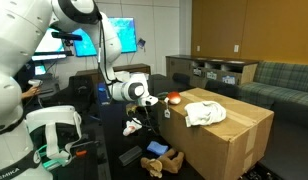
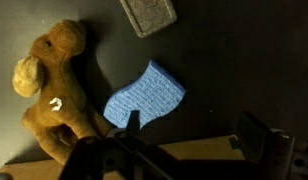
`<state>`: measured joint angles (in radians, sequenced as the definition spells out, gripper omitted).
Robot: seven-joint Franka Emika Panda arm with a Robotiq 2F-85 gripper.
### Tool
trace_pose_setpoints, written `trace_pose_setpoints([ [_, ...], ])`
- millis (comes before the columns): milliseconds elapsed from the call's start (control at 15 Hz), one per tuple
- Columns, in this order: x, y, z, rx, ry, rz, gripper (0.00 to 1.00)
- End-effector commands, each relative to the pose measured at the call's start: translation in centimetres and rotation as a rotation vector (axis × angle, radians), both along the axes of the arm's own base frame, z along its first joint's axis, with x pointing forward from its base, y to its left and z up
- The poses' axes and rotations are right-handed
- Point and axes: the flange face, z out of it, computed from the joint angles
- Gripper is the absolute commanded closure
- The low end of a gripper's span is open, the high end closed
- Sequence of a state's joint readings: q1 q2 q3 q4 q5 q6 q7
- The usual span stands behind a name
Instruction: Put the objects on the table on the box and the objects on the box on the table
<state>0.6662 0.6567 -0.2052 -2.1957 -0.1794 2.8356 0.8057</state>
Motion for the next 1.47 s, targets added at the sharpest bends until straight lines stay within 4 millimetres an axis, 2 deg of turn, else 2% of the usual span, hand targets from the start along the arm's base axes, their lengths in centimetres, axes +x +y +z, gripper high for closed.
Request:
trace_pose_setpoints([
  [0, -0.2, -1.2, -0.9, 0.018, -0.027, -0.098, 0.00],
  [467, 0.0, -3.0, -3.6, 0.021, -0.037, -0.253, 0.00],
  [867, -0.4, -3.6, -5.8, 0.029, -0.023, -0.334, 0.00],
  [1400, -0.1, -3.3, -7.2, 0.061, -0.021, -0.396, 0.00],
])
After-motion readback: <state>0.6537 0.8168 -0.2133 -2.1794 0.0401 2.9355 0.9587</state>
